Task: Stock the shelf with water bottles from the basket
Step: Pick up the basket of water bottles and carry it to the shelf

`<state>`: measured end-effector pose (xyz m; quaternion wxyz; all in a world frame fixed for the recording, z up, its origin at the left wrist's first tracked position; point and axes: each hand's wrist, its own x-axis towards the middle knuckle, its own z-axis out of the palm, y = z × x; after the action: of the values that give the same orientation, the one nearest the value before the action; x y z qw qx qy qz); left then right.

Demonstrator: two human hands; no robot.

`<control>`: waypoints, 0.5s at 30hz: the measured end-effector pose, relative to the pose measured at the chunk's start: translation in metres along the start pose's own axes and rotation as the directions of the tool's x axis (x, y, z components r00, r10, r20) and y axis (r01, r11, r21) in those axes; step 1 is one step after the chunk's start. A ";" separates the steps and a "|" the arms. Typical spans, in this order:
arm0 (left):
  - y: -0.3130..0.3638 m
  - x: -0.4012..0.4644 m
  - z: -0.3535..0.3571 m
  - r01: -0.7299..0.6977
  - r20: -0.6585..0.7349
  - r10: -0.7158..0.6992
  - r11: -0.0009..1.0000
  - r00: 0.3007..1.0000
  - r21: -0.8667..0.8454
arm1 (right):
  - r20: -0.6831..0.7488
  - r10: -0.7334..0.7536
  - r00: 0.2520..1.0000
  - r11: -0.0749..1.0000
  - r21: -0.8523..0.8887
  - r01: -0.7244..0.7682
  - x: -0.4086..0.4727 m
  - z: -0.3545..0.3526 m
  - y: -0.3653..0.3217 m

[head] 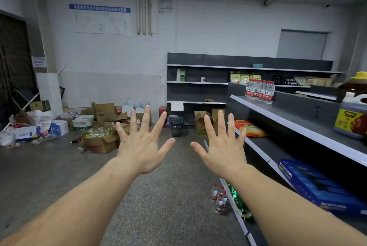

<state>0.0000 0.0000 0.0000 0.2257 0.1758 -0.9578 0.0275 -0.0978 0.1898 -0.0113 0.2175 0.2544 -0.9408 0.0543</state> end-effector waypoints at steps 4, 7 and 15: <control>-0.018 0.058 0.038 -0.008 -0.017 0.008 1.000 1.000 0.004 | -0.005 0.014 1.000 1.000 -0.008 -0.014 0.057 0.038 -0.006; -0.037 0.111 0.064 -0.024 -0.023 0.024 1.000 0.999 0.017 | -0.001 0.020 1.000 1.000 -0.012 -0.020 0.111 0.065 -0.017; -0.083 0.236 0.110 -0.023 -0.015 0.023 1.000 1.000 0.018 | 0.020 0.031 0.999 1.000 -0.007 -0.031 0.236 0.119 -0.042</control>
<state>-0.2154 -0.1686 0.0037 0.2314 0.1666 -0.9577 0.0398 -0.3055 0.0211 -0.0160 0.2078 0.2398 -0.9469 0.0518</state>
